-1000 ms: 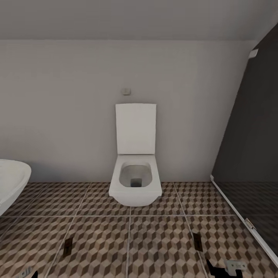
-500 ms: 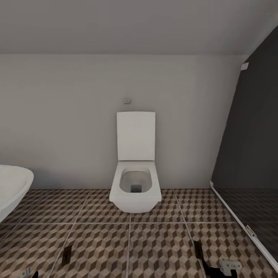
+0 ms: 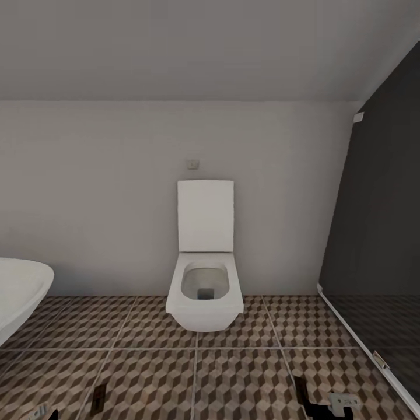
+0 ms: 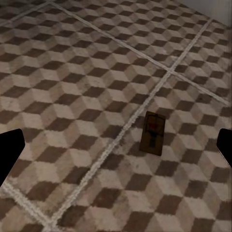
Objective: Take the four mousetraps from the cabinet in the bathroom and place them on the bathroom floor. Make sure all four end up on the same floor surface, and ensure that at least two of them are either under or directly next to the same bathroom sink.
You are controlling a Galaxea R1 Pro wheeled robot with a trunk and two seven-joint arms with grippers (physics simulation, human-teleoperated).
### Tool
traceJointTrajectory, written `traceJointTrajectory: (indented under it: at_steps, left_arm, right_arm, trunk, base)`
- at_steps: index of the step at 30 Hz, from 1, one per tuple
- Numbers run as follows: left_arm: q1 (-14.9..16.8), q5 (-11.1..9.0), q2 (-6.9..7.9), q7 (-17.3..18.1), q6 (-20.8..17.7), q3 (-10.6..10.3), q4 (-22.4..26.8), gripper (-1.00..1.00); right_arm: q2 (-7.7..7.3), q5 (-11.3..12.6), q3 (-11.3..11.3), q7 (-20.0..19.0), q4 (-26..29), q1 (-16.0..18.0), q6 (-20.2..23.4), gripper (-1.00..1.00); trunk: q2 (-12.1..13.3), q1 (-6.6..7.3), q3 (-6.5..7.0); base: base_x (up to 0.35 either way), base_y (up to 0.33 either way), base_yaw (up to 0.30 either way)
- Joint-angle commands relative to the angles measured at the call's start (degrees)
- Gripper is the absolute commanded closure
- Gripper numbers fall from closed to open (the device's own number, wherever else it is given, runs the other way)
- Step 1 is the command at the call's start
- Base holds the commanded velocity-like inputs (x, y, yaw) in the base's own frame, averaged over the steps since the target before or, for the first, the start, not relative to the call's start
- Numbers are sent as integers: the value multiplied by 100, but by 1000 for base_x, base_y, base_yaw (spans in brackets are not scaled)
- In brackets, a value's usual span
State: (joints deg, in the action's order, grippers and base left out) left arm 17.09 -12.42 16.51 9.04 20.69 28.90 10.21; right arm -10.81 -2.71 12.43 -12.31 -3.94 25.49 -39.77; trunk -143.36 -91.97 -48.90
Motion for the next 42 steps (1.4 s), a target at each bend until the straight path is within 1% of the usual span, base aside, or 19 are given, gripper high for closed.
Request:
traceJointTrajectory:
  at_steps: [1,11,25,42]
  left_arm:
    - [5,-63,2,54,8,10,-10,-100]
    - [4,-61,-4,54,9,11,-10,-100]
    - [5,-60,-7,54,5,10,-10,-100]
    - [5,-59,-7,54,5,10,-10,-100]
  right_arm:
    - [9,-23,49,-23,-21,9,-31,-100]
    - [66,-23,49,-24,-25,9,-31,-100]
    - [114,-25,49,-24,-21,9,-31,-100]
    - [138,-23,49,-24,-20,9,-31,-100]
  trunk:
    - [-1,4,17]
    - [12,29,238]
    - [574,337,490]
    - [1256,710,795]
  base:
    - [0,0,0]
    - [0,0,0]
    - [0,0,0]
    - [0,0,0]
